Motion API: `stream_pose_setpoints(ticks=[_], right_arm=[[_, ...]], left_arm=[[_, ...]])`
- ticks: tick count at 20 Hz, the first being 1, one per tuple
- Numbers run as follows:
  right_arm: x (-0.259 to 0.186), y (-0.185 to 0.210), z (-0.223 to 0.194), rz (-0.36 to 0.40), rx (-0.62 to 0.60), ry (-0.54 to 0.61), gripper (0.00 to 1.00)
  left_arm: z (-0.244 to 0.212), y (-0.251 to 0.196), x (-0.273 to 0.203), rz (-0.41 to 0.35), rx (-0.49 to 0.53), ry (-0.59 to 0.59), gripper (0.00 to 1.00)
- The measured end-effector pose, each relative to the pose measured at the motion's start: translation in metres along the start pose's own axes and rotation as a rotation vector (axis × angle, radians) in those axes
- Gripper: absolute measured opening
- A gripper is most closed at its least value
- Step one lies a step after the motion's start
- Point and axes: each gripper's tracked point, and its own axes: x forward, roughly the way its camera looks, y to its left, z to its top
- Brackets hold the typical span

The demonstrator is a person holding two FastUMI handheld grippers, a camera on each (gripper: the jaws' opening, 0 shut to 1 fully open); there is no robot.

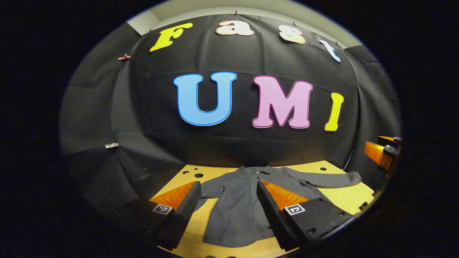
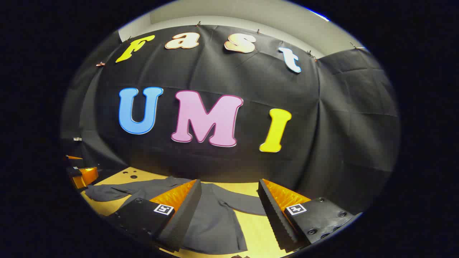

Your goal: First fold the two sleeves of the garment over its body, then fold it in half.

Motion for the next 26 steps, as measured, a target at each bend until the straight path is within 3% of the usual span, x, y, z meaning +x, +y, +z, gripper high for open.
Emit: stream_pose_setpoints(ticks=[17,26], right_arm=[[0.065,-0.005,-0.003,0.032,0.013,0.006,0.98],[0.101,-0.022,-0.030,0.122,0.001,0.029,0.98]], left_arm=[[0.007,-0.009,0.035,0.024,0.027,0.008,0.97],[0.002,-0.039,0.062,0.026,-0.052,-0.003,0.98]])
